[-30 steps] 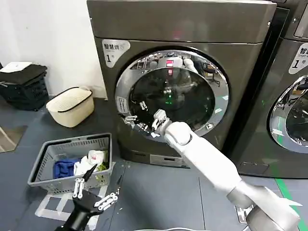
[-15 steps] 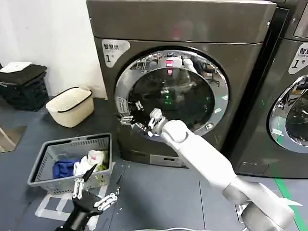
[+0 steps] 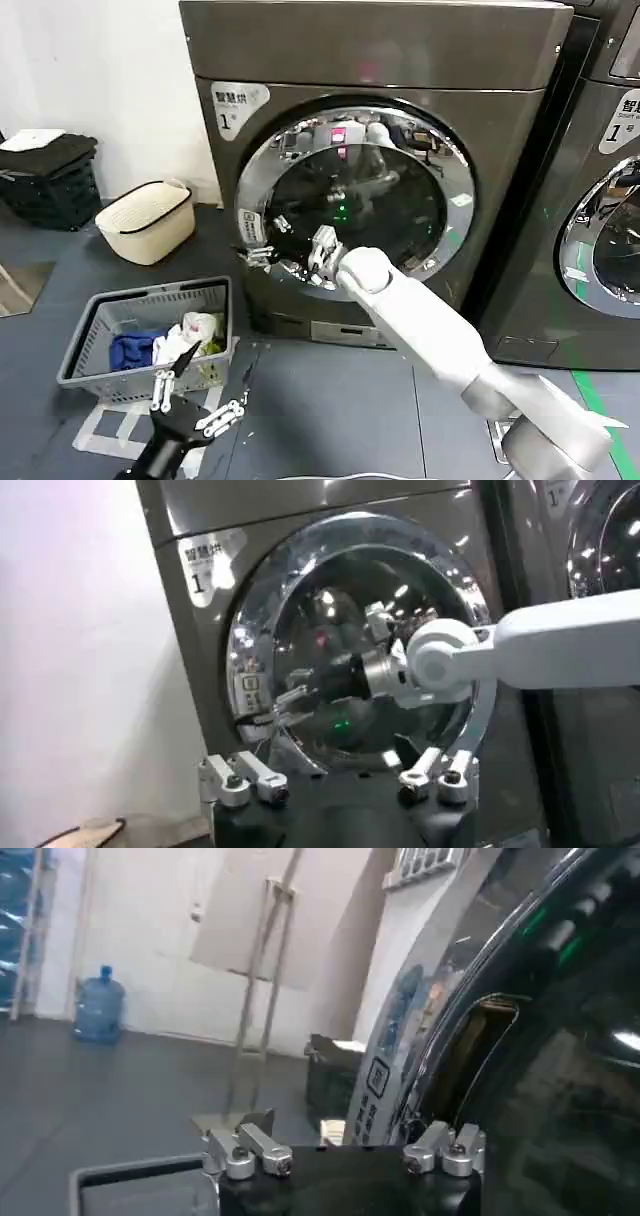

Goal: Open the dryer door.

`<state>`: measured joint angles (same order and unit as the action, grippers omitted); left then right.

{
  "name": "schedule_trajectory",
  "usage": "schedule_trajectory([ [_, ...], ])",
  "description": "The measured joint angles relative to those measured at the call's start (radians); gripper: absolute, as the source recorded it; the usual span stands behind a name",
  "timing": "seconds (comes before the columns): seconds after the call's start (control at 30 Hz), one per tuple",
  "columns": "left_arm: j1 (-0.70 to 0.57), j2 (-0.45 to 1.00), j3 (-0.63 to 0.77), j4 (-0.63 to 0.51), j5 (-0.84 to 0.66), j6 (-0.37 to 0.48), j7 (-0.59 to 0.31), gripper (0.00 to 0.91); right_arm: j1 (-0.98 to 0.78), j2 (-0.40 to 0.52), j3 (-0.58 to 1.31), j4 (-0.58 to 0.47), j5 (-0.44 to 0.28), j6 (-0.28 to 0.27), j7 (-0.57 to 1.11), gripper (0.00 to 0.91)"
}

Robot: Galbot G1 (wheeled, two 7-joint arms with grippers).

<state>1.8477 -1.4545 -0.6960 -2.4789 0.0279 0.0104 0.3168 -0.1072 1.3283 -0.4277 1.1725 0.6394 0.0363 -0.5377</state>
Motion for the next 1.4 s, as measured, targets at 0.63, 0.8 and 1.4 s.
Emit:
schedule_trajectory([
  [0.63,-0.007,0.002,-0.018,0.007,-0.005,0.002,0.000,0.907,0.000,-0.142,-0.049,0.107,0.109,0.089,-0.281,0.907],
  [0.8,-0.010,0.003,-0.021,0.007,-0.005,0.005,0.000,0.907,-0.009,-0.176,-0.039,0.128,0.153,0.107,-0.393,0.907],
  [1.4,-0.024,0.016,-0.048,-0.004,-0.019,0.014,0.010,0.907,-0.077,-0.320,0.014,0.280,0.251,0.121,-0.673,0.907],
])
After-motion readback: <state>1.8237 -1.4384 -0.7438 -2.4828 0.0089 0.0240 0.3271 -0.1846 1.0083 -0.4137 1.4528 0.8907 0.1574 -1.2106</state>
